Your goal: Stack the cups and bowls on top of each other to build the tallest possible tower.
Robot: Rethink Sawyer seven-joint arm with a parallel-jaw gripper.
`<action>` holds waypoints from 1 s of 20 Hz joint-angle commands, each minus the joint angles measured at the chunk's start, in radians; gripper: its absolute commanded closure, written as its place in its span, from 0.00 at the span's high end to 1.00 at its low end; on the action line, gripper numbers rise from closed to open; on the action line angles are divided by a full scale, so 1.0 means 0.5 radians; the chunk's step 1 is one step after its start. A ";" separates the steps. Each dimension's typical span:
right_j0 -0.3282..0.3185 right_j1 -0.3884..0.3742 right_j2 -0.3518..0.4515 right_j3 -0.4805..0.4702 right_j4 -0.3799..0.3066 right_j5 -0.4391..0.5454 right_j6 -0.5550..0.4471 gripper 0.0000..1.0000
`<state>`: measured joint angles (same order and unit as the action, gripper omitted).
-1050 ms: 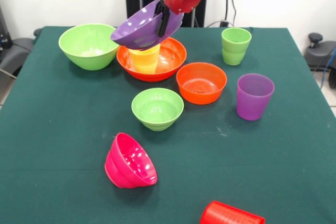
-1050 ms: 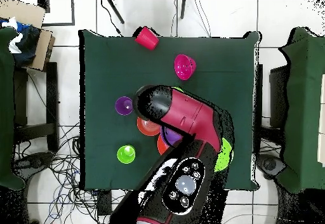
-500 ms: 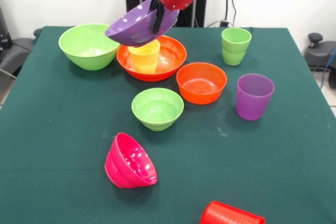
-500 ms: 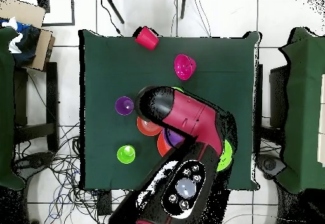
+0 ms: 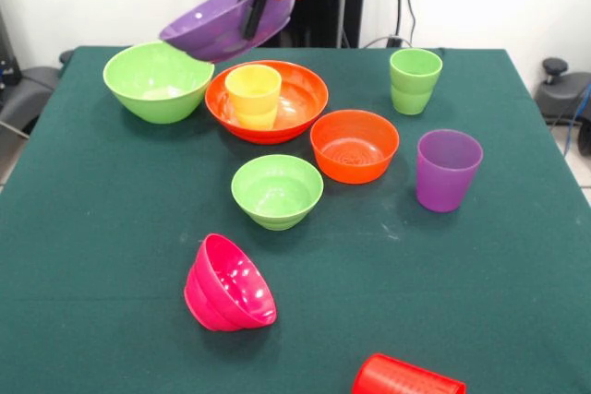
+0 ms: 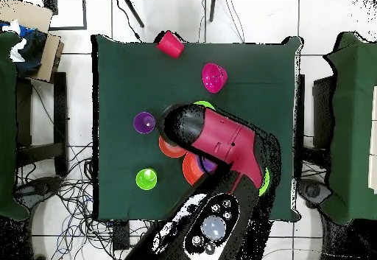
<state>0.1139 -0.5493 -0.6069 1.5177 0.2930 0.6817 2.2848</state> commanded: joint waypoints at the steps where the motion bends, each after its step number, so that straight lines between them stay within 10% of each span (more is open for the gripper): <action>1: 0.038 0.084 0.092 0.071 -0.138 0.148 0.200 0.00; 20: 0.145 0.380 -0.006 -0.177 -0.001 0.111 0.477 0.00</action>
<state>0.1655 -0.4820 -0.6534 1.4961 0.2922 0.6817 2.2848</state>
